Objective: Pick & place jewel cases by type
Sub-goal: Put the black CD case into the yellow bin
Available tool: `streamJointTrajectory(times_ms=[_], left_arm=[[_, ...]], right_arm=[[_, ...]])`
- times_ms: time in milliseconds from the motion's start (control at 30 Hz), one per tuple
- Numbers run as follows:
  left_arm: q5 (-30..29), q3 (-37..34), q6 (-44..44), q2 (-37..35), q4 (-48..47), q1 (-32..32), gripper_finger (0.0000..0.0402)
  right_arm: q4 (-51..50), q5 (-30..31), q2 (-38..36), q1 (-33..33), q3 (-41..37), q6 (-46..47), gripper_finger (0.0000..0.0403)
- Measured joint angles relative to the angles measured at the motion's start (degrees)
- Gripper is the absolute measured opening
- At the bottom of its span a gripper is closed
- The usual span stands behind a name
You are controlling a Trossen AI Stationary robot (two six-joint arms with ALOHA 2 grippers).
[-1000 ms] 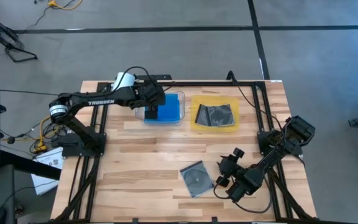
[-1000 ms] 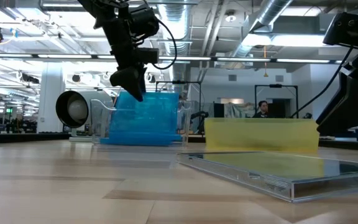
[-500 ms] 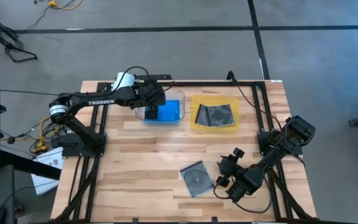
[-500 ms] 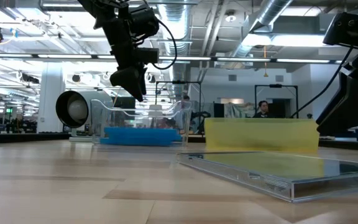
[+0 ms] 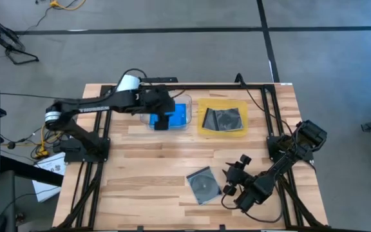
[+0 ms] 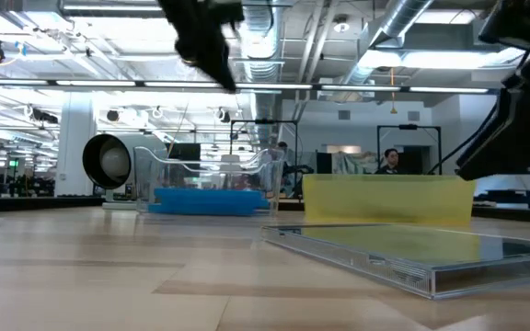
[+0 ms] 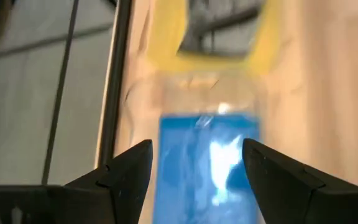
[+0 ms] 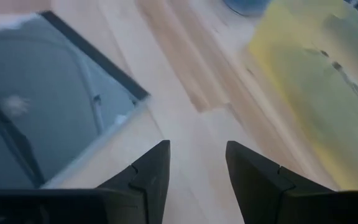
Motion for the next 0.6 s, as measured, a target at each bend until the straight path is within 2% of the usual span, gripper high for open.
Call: streamJointTrajectory(times_ms=[333, 600], left_arm=[[8.46, 1.95, -7.30, -4.87, -0.90, -13.40, 0.0243], [8.81, 1.29, -10.24, -4.04, -1.01, -21.75, 0.0243]], right_arm=[[10.72, 0.35, 0.00, 0.14, 0.37, -9.67, 0.0150], [10.67, 2.28, 0.00, 0.97, 7.39, -16.08, 0.0150]])
